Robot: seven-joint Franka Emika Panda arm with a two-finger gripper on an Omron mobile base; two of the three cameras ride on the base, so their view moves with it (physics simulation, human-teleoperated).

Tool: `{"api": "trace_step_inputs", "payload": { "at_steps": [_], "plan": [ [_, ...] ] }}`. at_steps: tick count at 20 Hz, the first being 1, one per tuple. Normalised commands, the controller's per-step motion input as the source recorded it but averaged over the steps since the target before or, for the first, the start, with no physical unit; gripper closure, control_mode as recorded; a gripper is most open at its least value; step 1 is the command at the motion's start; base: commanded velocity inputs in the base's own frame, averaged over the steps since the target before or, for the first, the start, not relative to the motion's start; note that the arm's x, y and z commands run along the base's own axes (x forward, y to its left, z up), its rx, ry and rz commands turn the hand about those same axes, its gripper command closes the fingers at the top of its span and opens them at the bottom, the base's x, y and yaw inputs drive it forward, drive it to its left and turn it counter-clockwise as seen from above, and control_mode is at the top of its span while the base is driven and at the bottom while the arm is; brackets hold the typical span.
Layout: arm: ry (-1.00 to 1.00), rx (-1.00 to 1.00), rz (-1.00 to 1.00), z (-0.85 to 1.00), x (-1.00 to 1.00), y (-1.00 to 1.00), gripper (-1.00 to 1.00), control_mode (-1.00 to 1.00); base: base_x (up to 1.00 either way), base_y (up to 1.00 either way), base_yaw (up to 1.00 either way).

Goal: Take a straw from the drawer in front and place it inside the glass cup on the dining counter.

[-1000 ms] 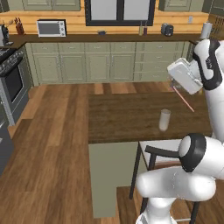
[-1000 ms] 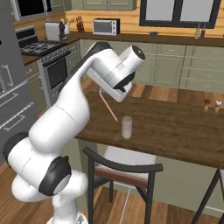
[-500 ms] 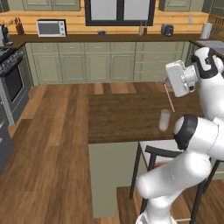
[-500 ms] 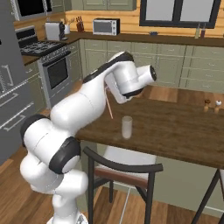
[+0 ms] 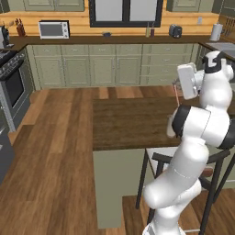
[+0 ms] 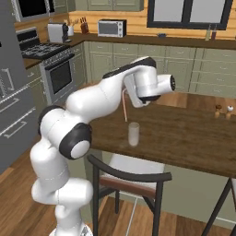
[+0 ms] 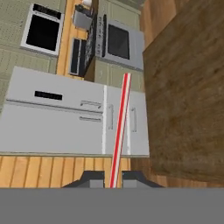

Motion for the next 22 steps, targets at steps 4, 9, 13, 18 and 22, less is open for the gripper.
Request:
{"api": "trace_step_inputs", "payload": {
  "at_steps": [4,9,13,18,22],
  "plan": [
    [0.0,0.02,-0.06,-0.23,0.19,-0.43,1.0,-1.0,0.0,0.0,0.0],
    [0.0,0.16,-0.01,-0.38,0.06,-0.12,1.0,-1.0,0.0,0.0,0.0],
    [0.0,0.13,0.0,-0.18,0.29,0.0,1.0,-1.0,0.0,0.0,0.0],
    [-0.02,0.02,-0.01,-0.21,0.43,0.0,1.0,-1.0,0.0,0.0,0.0],
    [-0.01,-0.01,-0.04,-0.21,0.41,-0.05,1.0,-1.0,0.0,0.0,0.0]
  ]
}}
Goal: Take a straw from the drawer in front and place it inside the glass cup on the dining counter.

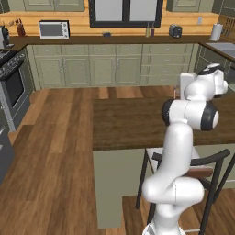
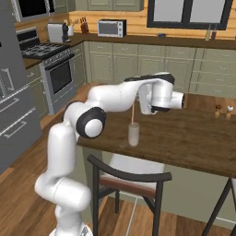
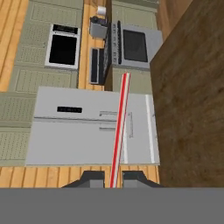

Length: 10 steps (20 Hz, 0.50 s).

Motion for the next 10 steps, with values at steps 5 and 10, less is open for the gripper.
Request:
{"api": "trace_step_inputs", "payload": {
  "at_steps": [5,10],
  "plan": [
    [0.0,-0.01,-0.04,-0.26,0.26,-0.07,1.0,-1.0,0.0,0.0,0.0],
    [0.0,-0.01,-0.04,-0.27,0.1,-0.04,1.0,-1.0,0.0,0.0,0.0]
  ]
}}
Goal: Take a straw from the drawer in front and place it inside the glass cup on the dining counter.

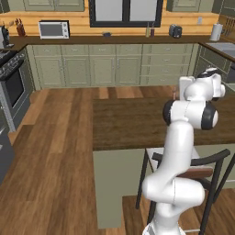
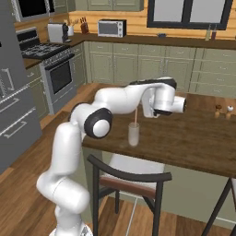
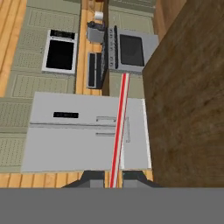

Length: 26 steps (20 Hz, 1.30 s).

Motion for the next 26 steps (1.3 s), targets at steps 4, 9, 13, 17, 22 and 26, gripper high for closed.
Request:
{"api": "trace_step_inputs", "payload": {
  "at_steps": [4,9,13,17,22,26],
  "plan": [
    [0.0,0.0,-0.03,-0.28,0.01,0.0,1.0,-1.0,0.0,0.0,0.0],
    [-0.04,0.0,-0.01,-0.18,0.1,0.0,1.0,-1.0,0.0,0.0,0.0],
    [-0.06,0.0,0.0,-0.15,0.12,0.0,1.0,-1.0,0.0,0.0,0.0],
    [-0.05,0.0,0.0,-0.22,-0.12,0.0,1.0,-1.0,0.0,0.0,0.0],
    [-0.07,0.0,-0.01,-0.23,-0.51,0.0,1.0,-1.0,0.0,0.0,0.0],
    [-0.06,0.0,-0.01,-0.28,-0.29,0.0,1.0,-1.0,0.0,0.0,0.0]
  ]
}}
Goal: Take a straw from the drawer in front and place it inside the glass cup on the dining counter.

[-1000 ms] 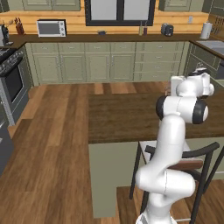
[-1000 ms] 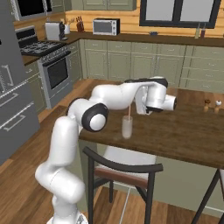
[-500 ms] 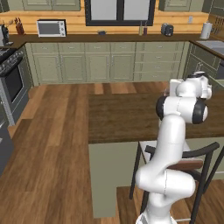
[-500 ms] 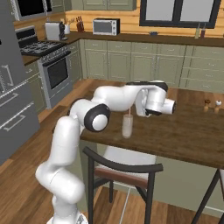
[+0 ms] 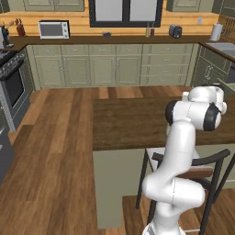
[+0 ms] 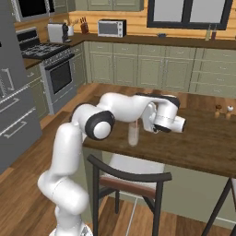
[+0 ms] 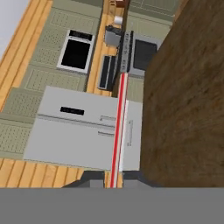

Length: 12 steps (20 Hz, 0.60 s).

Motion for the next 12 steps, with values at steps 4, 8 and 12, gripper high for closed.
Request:
{"api": "trace_step_inputs", "payload": {
  "at_steps": [4,8,12],
  "plan": [
    [-0.05,0.0,0.0,-0.25,-0.02,0.0,-1.0,-1.0,0.0,0.0,0.0],
    [-0.04,-0.01,0.0,-0.11,0.0,0.0,-1.0,-1.0,0.0,0.0,0.0],
    [-0.04,-0.06,0.0,0.0,0.0,0.0,-1.0,-1.0,0.0,0.0,0.0]
  ]
}}
